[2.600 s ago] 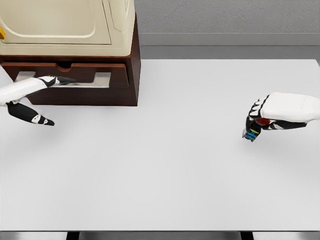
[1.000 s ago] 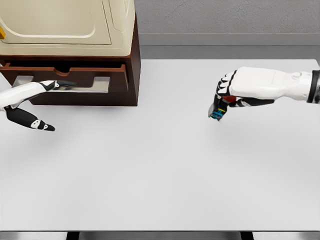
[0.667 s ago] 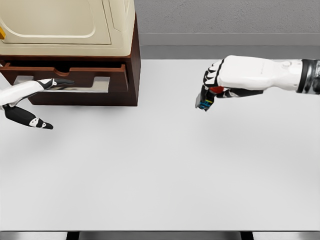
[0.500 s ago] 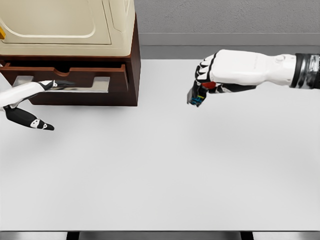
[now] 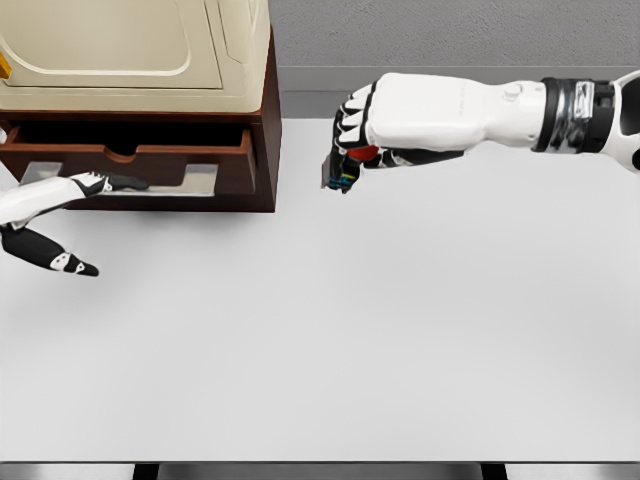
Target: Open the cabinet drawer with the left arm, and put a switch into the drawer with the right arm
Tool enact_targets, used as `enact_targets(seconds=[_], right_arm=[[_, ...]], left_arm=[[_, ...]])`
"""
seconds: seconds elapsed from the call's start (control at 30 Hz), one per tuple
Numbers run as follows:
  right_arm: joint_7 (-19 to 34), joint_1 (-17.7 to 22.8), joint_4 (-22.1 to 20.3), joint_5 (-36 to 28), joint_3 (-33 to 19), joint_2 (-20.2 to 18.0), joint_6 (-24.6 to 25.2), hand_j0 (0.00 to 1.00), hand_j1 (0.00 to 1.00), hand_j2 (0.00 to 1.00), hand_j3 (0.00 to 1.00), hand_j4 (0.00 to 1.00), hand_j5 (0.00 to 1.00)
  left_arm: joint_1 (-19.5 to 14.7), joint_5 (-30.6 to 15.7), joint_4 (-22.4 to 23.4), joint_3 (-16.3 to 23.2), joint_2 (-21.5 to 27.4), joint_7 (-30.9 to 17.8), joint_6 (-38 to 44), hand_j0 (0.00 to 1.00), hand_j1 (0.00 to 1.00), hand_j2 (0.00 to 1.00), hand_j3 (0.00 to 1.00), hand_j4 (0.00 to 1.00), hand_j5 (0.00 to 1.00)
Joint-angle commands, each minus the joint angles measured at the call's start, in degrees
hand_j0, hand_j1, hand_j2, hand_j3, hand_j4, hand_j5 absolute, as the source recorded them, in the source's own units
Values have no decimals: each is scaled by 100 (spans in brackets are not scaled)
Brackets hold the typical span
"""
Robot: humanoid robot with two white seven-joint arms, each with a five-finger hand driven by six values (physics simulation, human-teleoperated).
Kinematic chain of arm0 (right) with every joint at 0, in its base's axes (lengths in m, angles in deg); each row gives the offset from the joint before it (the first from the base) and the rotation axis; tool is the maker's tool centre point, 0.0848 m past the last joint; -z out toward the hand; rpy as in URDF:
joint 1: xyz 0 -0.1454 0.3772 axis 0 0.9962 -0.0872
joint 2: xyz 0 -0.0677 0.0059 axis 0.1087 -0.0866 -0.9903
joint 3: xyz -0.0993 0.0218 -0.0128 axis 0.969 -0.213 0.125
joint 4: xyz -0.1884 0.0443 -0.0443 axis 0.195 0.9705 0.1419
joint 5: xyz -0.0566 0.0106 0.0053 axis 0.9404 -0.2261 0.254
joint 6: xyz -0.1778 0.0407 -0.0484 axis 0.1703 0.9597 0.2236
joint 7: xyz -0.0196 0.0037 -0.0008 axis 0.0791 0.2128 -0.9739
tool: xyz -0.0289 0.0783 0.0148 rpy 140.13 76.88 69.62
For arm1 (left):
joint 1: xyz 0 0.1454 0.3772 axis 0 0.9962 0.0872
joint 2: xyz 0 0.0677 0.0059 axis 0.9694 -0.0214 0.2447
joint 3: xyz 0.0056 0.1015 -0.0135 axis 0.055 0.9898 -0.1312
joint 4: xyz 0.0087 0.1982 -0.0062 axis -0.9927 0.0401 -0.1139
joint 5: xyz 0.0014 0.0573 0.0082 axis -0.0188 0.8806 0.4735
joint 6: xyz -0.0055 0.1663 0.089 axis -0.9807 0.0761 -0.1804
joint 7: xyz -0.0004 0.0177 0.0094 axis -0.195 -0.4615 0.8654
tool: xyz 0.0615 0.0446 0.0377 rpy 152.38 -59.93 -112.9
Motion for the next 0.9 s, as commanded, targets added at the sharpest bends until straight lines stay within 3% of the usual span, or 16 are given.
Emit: enact_targets(seconds=[0.0, 0.87], right_arm=[[-3, 0, -15, -41, 3, 186, 15, 49, 49, 49, 49, 49, 49], [129, -712, 108, -49, 231, 1311, 15, 49, 49, 49, 49, 49, 49]], left_arm=[[11, -37, -136, 10, 79, -55, -41, 100, 100, 100, 100, 100, 100], [328, -231, -804, -52, 791, -55, -41, 100, 100, 100, 100, 100, 100]])
